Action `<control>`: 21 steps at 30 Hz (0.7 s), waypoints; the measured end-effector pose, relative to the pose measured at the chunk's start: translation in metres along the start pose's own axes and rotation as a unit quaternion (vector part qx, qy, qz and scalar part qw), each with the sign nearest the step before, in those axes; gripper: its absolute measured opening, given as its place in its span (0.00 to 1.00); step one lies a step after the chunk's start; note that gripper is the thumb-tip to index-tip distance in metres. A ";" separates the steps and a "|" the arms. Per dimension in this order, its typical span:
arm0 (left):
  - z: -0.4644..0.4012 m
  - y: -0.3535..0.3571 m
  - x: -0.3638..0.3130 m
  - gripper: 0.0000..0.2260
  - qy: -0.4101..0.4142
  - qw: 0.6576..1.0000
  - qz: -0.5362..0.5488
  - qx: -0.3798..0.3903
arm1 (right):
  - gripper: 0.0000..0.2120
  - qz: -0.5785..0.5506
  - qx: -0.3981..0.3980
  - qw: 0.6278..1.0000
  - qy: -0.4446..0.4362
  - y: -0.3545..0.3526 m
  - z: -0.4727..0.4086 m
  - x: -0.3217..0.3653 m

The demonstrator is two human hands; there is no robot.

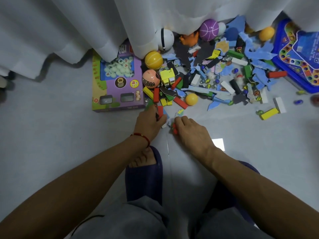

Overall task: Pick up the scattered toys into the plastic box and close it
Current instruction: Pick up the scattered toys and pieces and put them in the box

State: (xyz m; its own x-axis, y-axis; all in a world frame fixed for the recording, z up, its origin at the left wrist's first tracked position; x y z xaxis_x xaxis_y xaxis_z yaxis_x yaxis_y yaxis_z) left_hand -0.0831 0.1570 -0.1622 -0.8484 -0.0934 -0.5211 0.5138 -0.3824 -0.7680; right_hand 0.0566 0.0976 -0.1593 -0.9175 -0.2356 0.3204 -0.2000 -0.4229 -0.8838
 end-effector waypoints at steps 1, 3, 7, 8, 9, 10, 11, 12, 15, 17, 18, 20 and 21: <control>0.001 0.000 0.000 0.14 -0.003 1.000 -0.006 0.003 | 0.16 0.000 0.008 1.000 0.000 0.001 0.003 0.000; 0.003 0.002 0.002 0.13 -0.012 1.000 -0.014 0.017 | 0.15 0.013 0.026 0.999 0.017 0.001 0.006 0.000; 0.010 0.006 0.011 0.21 -0.052 0.998 -0.024 0.037 | 0.16 0.028 0.046 0.997 0.064 0.005 0.010 0.005; 0.011 0.007 0.012 0.23 -0.064 0.997 -0.029 0.043 | 0.16 0.024 0.044 0.996 0.071 0.005 0.012 0.007; 0.012 0.009 0.013 0.24 -0.074 0.995 -0.033 0.050 | 0.17 0.020 0.041 0.996 0.078 0.006 0.014 0.007; 0.013 0.011 0.013 0.24 -0.083 0.994 -0.039 0.062 | 0.17 0.022 0.041 0.995 0.087 0.006 0.015 0.006; 0.013 0.014 0.012 0.23 -0.091 0.991 -0.051 0.079 | 0.16 0.030 0.045 0.994 0.094 0.004 0.015 0.003; 0.012 0.016 0.011 0.21 -0.097 0.988 -0.067 0.098 | 0.15 0.043 0.051 0.993 0.094 0.004 0.013 -0.001; 0.009 0.016 0.005 0.17 -0.106 0.979 -0.102 0.144 | 0.14 0.085 0.066 0.992 0.063 0.003 0.008 -0.004; 0.007 0.017 0.001 0.15 -0.100 0.973 -0.128 0.166 | 0.15 0.075 0.078 0.993 0.051 0.004 0.009 -0.006; 0.007 0.018 -0.001 0.15 -0.093 0.971 -0.140 0.172 | 0.16 0.038 0.079 0.994 0.058 0.004 0.012 -0.009; 0.008 0.022 -0.003 0.13 -0.074 0.968 -0.161 0.175 | 0.18 -0.099 0.063 0.988 0.105 -0.001 0.022 -0.024; 0.010 0.023 -0.004 0.13 -0.064 0.967 -0.175 0.174 | 0.18 -0.174 0.049 0.974 0.135 -0.006 0.029 -0.032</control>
State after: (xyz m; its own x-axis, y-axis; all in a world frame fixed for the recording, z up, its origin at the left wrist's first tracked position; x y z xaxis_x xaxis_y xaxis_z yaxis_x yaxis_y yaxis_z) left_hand -0.0690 0.1399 -0.1738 -0.9827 -0.0071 -0.1849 0.1378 -0.6951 -0.7056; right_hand 0.0969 0.0821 -0.1546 -0.8592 0.1700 0.4826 -0.4941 -0.5208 -0.6962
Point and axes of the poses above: each hand's wrist, its own z-axis away from the middle knuckle, its own y-axis out of the palm, x = y × z, the point moved 7 cm from there along -z, towards the middle knuckle, and after that the axes turned 5 degrees about x, right-handed, at the moved point
